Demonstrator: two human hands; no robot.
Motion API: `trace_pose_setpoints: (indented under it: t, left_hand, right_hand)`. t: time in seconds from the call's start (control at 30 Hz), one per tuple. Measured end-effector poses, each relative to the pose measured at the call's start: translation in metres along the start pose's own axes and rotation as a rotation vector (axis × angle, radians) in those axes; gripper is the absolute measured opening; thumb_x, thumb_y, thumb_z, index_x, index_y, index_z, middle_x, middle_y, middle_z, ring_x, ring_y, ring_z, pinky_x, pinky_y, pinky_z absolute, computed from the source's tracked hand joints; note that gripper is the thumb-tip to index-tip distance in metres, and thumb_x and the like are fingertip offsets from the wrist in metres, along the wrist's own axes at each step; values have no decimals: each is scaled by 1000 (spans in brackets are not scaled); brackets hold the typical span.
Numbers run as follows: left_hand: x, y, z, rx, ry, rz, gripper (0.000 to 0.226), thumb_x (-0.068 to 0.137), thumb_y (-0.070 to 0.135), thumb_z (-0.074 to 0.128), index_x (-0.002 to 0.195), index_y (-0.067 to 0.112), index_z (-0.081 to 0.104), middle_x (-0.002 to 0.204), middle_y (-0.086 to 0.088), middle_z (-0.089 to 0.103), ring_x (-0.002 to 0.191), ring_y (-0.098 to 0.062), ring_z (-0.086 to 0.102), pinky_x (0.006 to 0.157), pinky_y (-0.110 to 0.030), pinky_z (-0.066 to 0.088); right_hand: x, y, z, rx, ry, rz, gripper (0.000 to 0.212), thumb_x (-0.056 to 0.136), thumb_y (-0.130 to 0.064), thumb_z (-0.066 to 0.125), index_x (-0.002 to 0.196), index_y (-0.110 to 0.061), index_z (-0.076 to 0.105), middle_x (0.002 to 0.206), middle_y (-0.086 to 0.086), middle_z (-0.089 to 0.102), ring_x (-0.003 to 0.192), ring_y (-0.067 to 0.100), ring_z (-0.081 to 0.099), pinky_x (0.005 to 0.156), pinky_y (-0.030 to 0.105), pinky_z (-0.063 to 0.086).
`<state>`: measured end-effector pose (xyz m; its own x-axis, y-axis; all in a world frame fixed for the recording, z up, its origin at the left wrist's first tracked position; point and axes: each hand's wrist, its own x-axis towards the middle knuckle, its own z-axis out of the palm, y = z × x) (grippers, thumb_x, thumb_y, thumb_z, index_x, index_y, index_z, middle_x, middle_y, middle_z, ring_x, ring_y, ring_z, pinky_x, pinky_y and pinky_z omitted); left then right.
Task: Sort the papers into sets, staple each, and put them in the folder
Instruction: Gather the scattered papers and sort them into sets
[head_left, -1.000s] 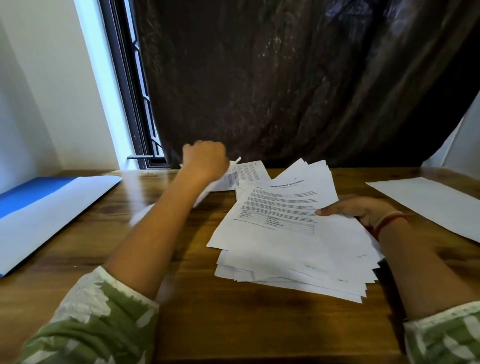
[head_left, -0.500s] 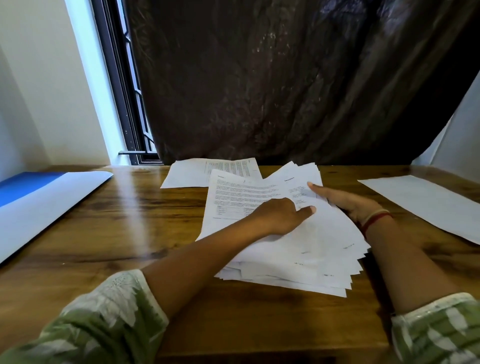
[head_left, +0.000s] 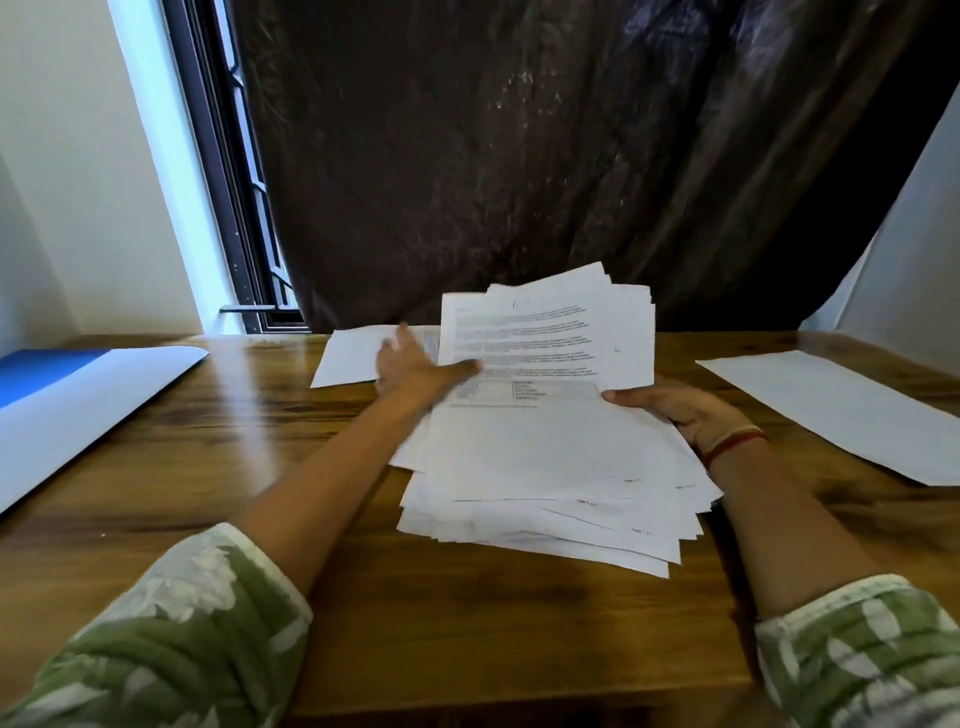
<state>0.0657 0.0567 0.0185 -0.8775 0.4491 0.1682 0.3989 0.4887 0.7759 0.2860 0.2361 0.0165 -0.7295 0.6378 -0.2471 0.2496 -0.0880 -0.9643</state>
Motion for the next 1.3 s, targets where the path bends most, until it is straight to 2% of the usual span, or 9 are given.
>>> trace_pose_setpoints:
  t: [0.07, 0.23, 0.33, 0.43, 0.53, 0.67, 0.93, 1.2, 1.3]
  left_hand:
    - [2, -5, -13, -217, -199, -172, 104, 70, 53, 78, 147, 15, 20, 144, -10, 43, 125, -31, 49, 97, -41, 46]
    - [-13, 1, -24, -652, -626, -228, 37, 81, 17, 75, 116, 15, 64, 112, -10, 71, 103, -30, 67, 94, -44, 52]
    - [-13, 1, -13, -634, -692, -207, 41, 82, 5, 72, 120, 14, 62, 115, -11, 69, 103, -31, 67, 90, -44, 54]
    - [-14, 0, -4, -625, -701, -206, 39, 83, 1, 69, 120, 11, 61, 115, -12, 68, 99, -30, 67, 76, -37, 59]
    - [-19, 0, -3, -614, -672, -174, 32, 85, -1, 66, 114, 12, 61, 105, -8, 69, 89, -25, 67, 58, -27, 59]
    - [-22, -1, -5, -611, -640, -158, 33, 85, -1, 67, 115, 12, 61, 103, -8, 68, 87, -24, 67, 58, -27, 58]
    - [-18, -12, -25, -503, -550, -109, 33, 88, 7, 66, 119, 14, 57, 108, -5, 64, 84, -19, 63, 59, -25, 49]
    - [-13, -24, -43, -428, -507, -118, 32, 87, 13, 67, 117, 18, 55, 115, -5, 60, 88, -20, 60, 65, -28, 47]
    - [-14, -23, -44, -412, -510, -108, 33, 88, 14, 67, 118, 19, 55, 116, -5, 60, 91, -21, 60, 70, -29, 47]
  right_hand:
    - [1, 2, -3, 82, -8, -21, 34, 81, -13, 72, 113, -18, 64, 105, 11, 72, 101, 35, 65, 89, 48, 52]
    - [-3, 5, -6, 68, 38, -18, 41, 78, -21, 77, 117, -20, 63, 107, 10, 72, 104, 36, 65, 96, 52, 49]
    - [-5, 1, -6, -64, 88, -60, 31, 83, -23, 75, 112, -21, 64, 104, 2, 73, 98, 27, 67, 85, 41, 54]
    - [6, 2, -25, -339, 546, -189, 30, 87, -36, 69, 110, -16, 65, 108, 6, 70, 98, 26, 65, 84, 35, 53]
    - [5, 14, -66, -907, 1016, -45, 45, 95, -41, 54, 131, -14, 54, 136, 16, 53, 125, 36, 49, 109, 50, 32]
    - [2, 39, -97, -1044, 834, 357, 69, 96, -60, 35, 150, -16, 30, 159, 16, 18, 146, 37, 14, 113, 62, -6]
    - [8, 19, -52, -1190, 837, 113, 41, 99, -27, 52, 133, -6, 48, 135, 18, 53, 122, 34, 51, 104, 43, 41]
    - [6, 8, -35, -1317, 889, -72, 31, 95, -22, 58, 123, -7, 58, 117, 14, 64, 103, 28, 63, 87, 33, 51]
    - [2, -9, -21, -1173, 964, -281, 26, 93, -22, 60, 113, -7, 64, 108, 14, 67, 97, 30, 64, 80, 36, 52]
